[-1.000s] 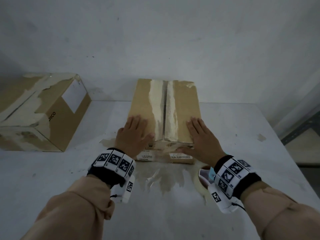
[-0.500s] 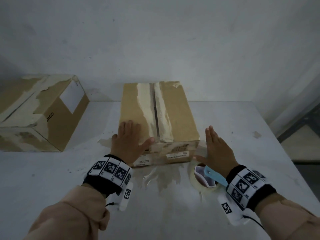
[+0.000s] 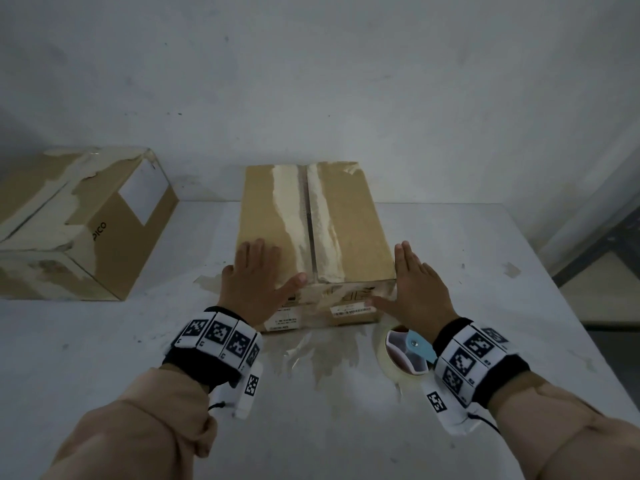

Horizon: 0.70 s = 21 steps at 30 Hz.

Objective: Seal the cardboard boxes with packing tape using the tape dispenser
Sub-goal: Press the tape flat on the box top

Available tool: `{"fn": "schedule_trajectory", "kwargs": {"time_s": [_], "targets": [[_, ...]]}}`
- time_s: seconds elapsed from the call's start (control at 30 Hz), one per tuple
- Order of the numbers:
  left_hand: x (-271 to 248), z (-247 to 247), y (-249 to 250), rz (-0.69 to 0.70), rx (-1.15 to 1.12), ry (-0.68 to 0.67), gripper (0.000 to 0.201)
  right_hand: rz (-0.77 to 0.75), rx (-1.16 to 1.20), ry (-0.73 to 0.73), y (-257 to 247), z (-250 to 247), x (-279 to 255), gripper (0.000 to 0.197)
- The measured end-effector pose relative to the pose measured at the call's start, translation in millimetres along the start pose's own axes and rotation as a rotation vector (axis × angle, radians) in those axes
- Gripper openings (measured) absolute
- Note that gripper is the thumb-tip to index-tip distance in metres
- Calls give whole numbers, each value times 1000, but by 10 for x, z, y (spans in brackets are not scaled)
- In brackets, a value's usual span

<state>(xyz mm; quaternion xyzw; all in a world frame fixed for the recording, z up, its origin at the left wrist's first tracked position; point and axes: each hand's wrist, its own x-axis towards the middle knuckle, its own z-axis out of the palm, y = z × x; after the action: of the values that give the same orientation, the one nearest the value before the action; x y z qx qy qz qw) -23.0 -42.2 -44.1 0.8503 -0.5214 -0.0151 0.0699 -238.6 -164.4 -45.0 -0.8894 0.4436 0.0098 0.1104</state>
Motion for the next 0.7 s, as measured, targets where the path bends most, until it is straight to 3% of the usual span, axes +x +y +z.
{"fn": "schedule_trajectory", "kwargs": {"time_s": [0.23, 0.5, 0.7], "targets": [[9, 9, 10, -7, 16, 1, 120, -62, 212, 57, -111, -5, 34, 111], [15, -3, -15, 3, -21, -19, 118, -123, -70, 14, -41, -10, 159, 116], [23, -2, -42, 13, -30, -19, 120, 66, -212, -149, 511, 195, -96, 102]]}}
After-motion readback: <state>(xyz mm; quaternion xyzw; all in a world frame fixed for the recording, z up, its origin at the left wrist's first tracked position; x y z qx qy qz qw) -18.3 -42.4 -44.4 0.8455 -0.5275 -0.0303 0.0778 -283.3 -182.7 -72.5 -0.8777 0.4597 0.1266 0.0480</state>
